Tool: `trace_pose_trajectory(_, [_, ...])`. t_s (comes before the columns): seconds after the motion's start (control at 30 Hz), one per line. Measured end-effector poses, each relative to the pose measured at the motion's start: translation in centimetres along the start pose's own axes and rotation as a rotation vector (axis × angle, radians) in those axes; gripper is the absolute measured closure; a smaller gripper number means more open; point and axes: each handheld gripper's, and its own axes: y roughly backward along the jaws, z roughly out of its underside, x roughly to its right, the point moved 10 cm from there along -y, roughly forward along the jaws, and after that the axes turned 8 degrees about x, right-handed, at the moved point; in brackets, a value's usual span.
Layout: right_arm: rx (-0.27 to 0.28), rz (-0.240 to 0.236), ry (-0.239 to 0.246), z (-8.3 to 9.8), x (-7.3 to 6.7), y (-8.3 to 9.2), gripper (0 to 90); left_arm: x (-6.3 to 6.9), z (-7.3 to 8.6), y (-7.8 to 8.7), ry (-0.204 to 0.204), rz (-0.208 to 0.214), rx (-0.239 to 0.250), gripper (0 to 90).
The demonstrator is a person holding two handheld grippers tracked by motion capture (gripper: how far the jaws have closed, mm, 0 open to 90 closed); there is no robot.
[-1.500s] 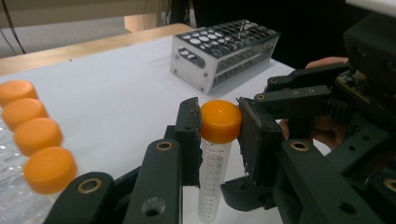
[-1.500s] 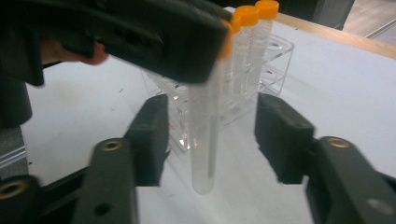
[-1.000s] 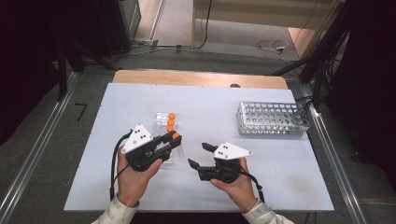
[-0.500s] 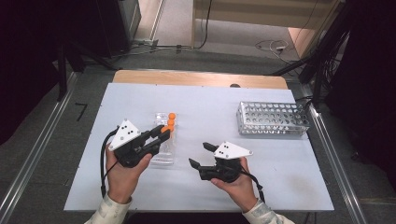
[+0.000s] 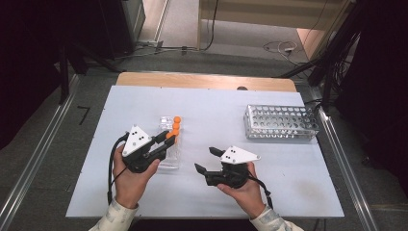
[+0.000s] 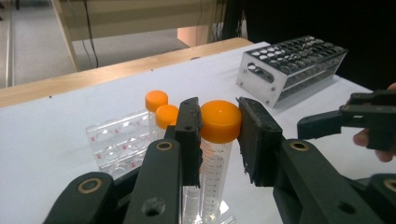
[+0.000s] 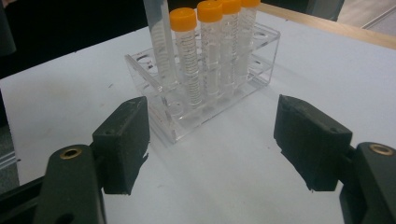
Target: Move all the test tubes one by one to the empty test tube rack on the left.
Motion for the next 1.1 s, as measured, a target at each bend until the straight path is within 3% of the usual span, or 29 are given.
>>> trace_pose_trajectory(0.27, [-0.004,-0.002,0.002,0.1,0.0,0.0,25.5,0.1,1.2,-0.3,0.0,-0.022,-0.024,70.7])
trace_pose_trajectory(0.73, [-0.005,-0.004,0.005,0.1,-0.1,0.0,25.5,0.1,2.0,-0.3,0.002,-0.036,-0.047,69.9])
trace_pose_trajectory(1.1, [-0.004,-0.003,0.003,0.1,-0.1,0.0,25.5,0.6,1.6,0.0,0.018,-0.012,-0.021,55.9])
